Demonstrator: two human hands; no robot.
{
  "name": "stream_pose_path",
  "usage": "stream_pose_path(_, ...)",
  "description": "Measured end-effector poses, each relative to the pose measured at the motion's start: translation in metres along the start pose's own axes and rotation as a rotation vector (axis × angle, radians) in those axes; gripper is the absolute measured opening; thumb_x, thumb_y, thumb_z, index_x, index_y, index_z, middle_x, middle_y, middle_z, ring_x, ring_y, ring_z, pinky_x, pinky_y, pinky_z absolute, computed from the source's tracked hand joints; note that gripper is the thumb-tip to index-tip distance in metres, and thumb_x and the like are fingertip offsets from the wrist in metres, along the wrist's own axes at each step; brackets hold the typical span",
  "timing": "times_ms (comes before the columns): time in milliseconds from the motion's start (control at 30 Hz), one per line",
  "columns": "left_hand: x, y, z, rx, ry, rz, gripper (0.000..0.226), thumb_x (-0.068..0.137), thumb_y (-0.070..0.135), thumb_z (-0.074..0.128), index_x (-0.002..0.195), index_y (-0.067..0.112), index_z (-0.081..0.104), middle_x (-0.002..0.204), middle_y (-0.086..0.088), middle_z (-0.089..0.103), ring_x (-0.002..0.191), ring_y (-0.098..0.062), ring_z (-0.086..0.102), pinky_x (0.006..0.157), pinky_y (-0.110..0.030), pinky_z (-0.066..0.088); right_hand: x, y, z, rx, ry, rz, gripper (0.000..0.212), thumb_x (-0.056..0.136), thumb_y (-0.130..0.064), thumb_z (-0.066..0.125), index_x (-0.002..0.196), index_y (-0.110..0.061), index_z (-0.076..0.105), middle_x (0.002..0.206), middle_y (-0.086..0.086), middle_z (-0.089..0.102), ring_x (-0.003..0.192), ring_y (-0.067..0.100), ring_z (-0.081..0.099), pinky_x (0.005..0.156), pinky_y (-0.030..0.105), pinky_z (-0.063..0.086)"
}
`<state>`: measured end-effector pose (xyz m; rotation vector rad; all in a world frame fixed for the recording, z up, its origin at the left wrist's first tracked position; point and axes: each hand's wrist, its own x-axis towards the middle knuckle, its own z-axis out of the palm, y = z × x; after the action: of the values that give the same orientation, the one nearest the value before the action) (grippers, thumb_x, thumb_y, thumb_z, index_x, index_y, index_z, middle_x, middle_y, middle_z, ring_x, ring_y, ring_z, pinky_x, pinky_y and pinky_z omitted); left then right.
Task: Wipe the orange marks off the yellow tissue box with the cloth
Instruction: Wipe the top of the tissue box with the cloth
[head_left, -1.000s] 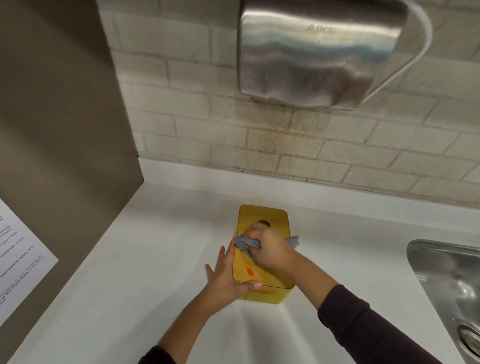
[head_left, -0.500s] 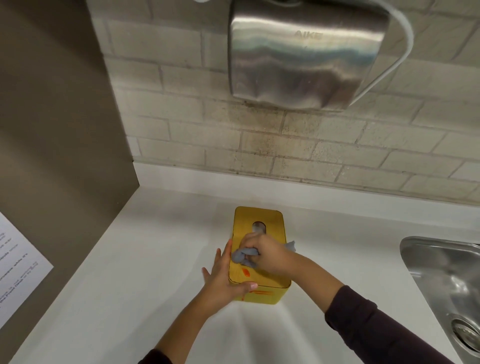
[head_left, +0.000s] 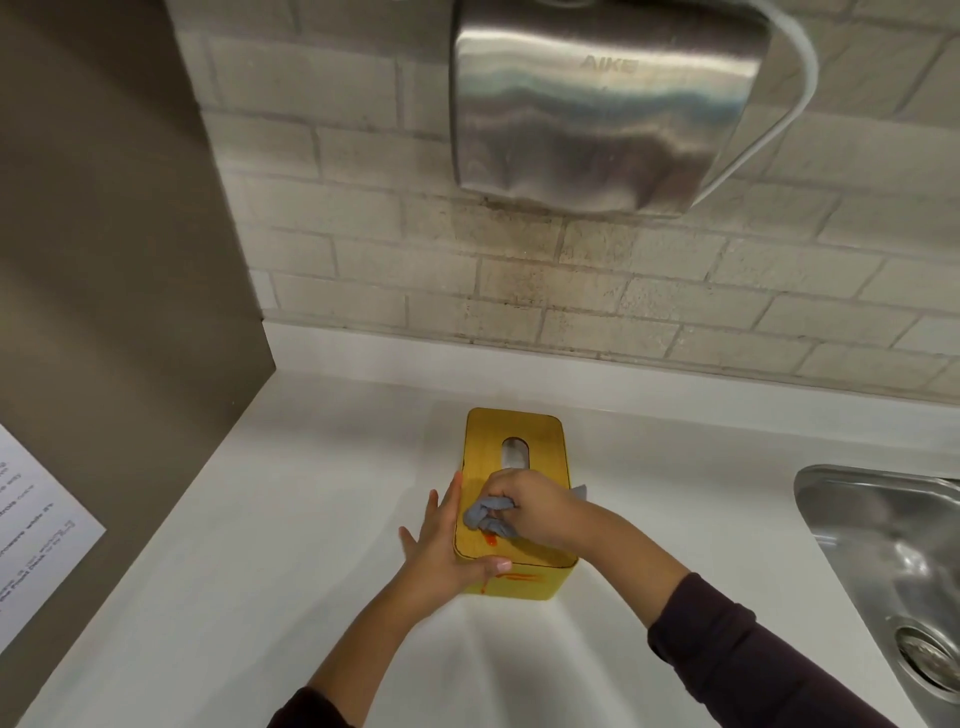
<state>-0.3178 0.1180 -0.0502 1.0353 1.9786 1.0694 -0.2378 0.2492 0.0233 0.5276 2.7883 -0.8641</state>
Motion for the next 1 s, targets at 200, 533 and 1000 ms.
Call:
stream_pose_path(200,0.002,0.0,-0.001,0.07,0.017,0.001,0.113,0.071,0.051,0.07,0.144,0.033,-0.014,0.159,0.005,0.008,0.145,-0.017,-0.015,0.109,-0.056,-0.019,-0.019,0.001,0.018,-0.008,0.119,-0.119,0.025,0.094,-0.032,0.049,0.097,-0.017,0.069,0.107,0.006,0.057,0.102,0.019,0.05,0.092,0.04,0.041)
stream_pose_path(533,0.005,0.002,-0.014,0.271,-0.082,-0.022,0.135,0.058,0.044,0.083,0.144,0.029,-0.02,0.159,0.007,0.003,0.144,-0.021,-0.019,0.107,-0.059,-0.019,-0.031,0.004,0.034,-0.128,0.327,-0.219,0.032,0.093,-0.015,0.05,0.122,-0.024,0.061,0.118,0.003,0.057,0.102,0.023,0.046,0.087,0.035,0.037)
stream_pose_path(1000,0.009,-0.01,-0.021,0.467,0.006,0.041,0.12,0.059,0.07,0.067,0.139,0.045,-0.019,0.158,0.014,0.006,0.146,-0.024,-0.007,0.104,-0.063,-0.019,-0.046,0.004,0.038,-0.149,0.303,-0.259,0.03,0.09,-0.007,0.05,0.112,-0.018,0.067,0.109,0.005,0.063,0.096,0.025,0.049,0.081,0.036,0.042)
